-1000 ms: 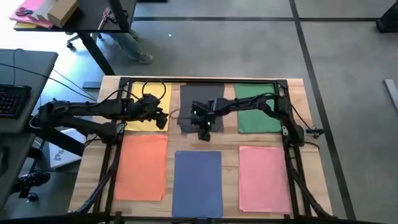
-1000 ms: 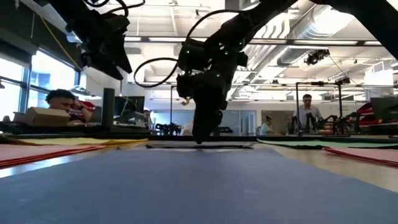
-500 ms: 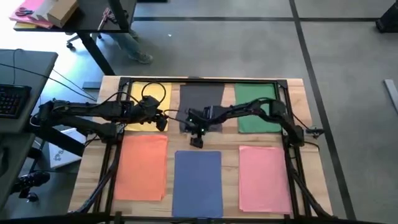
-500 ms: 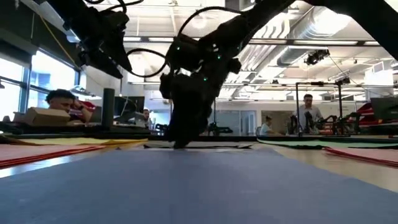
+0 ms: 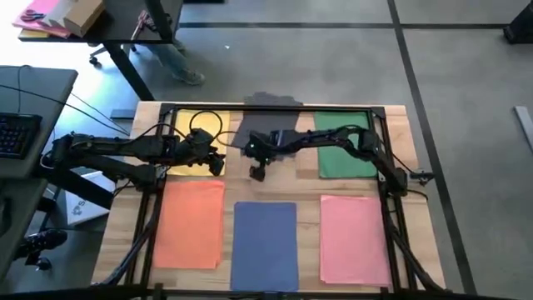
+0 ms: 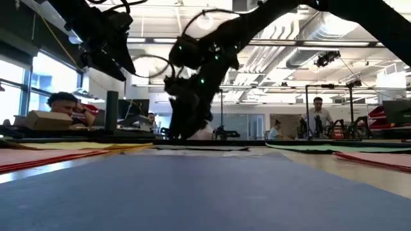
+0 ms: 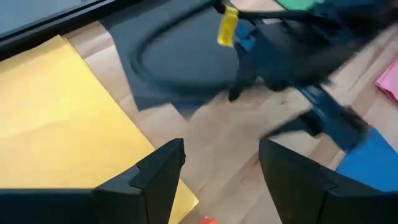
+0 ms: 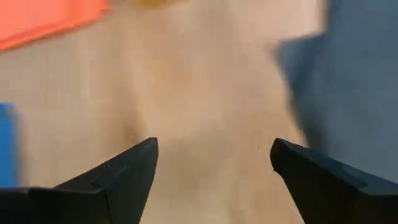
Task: Organize paper
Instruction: Adjust the stacked black papers
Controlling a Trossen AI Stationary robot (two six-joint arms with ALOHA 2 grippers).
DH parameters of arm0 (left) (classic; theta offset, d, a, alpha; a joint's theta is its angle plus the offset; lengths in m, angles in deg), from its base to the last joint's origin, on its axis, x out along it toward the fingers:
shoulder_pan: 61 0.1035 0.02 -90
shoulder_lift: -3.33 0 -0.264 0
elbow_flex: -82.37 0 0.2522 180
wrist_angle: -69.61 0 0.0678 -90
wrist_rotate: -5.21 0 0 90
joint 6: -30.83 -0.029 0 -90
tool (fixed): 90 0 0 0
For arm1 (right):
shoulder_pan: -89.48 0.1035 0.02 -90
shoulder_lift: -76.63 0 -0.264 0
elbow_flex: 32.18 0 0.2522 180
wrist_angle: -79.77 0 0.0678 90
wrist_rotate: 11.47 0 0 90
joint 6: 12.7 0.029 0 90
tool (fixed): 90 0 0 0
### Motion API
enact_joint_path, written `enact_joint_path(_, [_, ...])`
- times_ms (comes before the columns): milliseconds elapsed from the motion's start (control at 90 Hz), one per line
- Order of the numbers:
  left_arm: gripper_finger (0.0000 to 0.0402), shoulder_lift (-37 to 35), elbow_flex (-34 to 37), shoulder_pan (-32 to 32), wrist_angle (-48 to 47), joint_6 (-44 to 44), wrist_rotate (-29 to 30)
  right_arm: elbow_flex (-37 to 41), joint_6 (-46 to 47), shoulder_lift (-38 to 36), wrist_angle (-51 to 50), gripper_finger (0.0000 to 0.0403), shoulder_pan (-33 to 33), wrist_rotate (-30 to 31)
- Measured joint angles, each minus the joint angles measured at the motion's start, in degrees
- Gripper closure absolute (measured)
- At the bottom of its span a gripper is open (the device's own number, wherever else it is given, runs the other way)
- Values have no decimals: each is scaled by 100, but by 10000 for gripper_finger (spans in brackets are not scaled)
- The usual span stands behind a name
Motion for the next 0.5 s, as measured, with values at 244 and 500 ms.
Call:
enact_joint_path(244, [200,0,0,0,-8,0,13,-572,-271,-24,-377,91,-170,470])
enact_joint_path(500, [200,0,0,-45,-88,0,105,446,595,-24,-540,91,-718,563])
